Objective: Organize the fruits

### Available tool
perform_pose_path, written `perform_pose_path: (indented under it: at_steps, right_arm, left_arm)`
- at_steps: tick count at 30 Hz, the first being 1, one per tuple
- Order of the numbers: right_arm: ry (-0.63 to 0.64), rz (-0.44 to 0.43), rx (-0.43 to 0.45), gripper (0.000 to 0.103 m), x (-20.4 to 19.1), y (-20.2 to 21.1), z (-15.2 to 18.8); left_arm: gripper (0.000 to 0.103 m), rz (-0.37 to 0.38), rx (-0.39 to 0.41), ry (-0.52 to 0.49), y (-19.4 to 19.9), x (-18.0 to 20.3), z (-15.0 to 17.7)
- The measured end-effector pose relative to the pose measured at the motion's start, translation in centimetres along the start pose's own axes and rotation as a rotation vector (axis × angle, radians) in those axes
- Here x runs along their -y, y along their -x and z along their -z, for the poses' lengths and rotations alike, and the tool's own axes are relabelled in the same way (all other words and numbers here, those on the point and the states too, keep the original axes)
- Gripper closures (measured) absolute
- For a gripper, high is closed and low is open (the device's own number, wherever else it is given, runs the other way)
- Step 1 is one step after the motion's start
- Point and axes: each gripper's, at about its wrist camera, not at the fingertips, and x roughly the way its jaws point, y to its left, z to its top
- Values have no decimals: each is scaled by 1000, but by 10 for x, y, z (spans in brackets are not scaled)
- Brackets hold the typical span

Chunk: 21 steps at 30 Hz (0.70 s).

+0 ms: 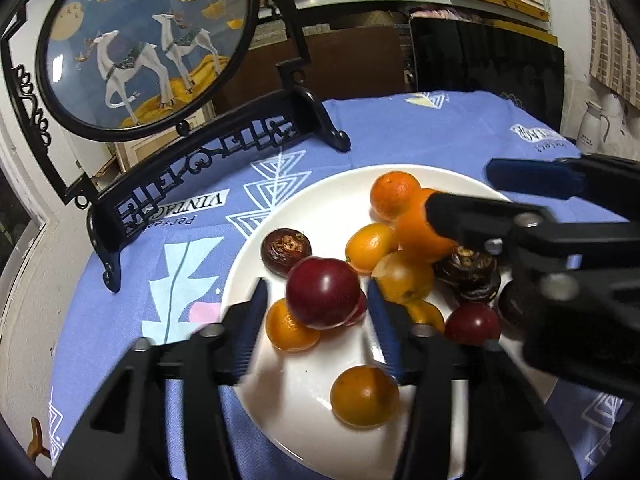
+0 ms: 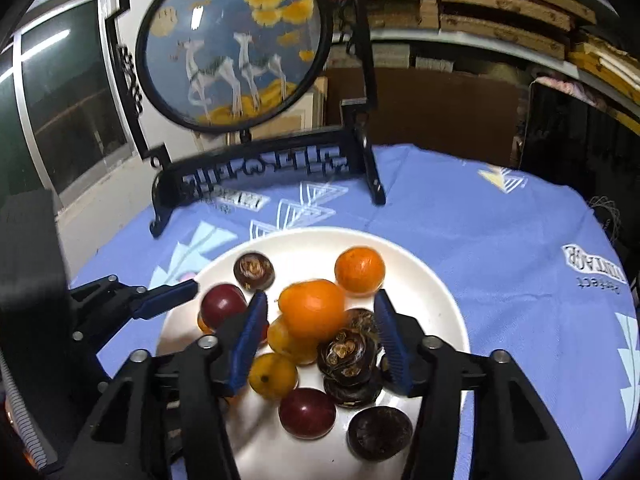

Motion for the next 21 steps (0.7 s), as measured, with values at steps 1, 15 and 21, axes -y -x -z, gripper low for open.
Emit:
perform_pose_path:
  at_steps: [1, 15, 21]
  right_arm:
    - [-4, -2, 11, 46, 0, 6, 0]
    - [-17, 44, 186, 30, -10, 99, 60]
    - [-68, 25, 224, 23, -12, 133, 89]
  left_arm:
    - [36, -3, 8, 1, 2, -1, 0]
    - [6, -29, 174, 0, 83, -3, 23]
    - [5, -18, 217, 23, 120, -5, 34]
